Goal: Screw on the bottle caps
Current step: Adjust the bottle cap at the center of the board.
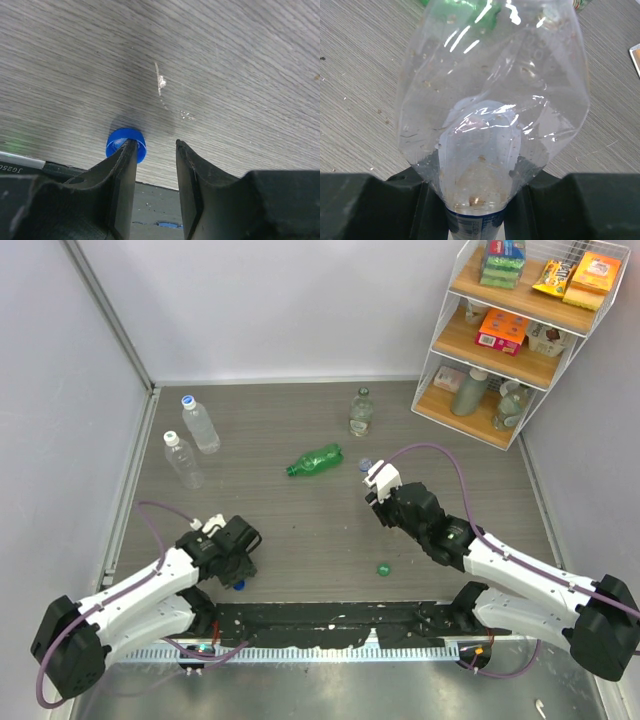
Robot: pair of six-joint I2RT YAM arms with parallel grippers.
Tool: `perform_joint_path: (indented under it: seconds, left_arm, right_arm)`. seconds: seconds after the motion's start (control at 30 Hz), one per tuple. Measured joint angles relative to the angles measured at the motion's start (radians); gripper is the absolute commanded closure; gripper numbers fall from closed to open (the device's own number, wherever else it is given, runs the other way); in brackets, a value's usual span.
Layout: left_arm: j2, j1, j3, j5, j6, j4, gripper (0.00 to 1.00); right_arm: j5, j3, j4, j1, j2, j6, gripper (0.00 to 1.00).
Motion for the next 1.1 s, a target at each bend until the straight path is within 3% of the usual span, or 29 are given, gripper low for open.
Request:
perform_joint_path:
  seconds: [0.27,0.47,0.7,0.93,1.1]
  left_arm:
    - [0.081,0.000,0.010,0.005,0.011,-0.010,0.77]
    - [0.133,0.000,0.032,0.013,0.047,-0.010,0.99]
    - [0.130,0.000,0.066,0.047,0.117,0.034,1.00]
    - [0.100,0.000,0.090,0.177,0.193,0.320,1.00]
    - [0.248,0.000,0.121,0.335,0.191,0.634,1.00]
  right_arm:
    - [0.011,0.000,0.000,0.000,0.000,0.003,0.99]
    - [0.036,-0.001,0.007,0.000,0.000,0.004,0.99]
    - [0.060,-0.001,0.022,0.000,-0.001,0.006,0.99]
    - [0.093,-0.013,0.034,0.000,-0.011,0.012,0.99]
    - [0.105,-0.017,0.034,0.000,-0.030,0.017,0.99]
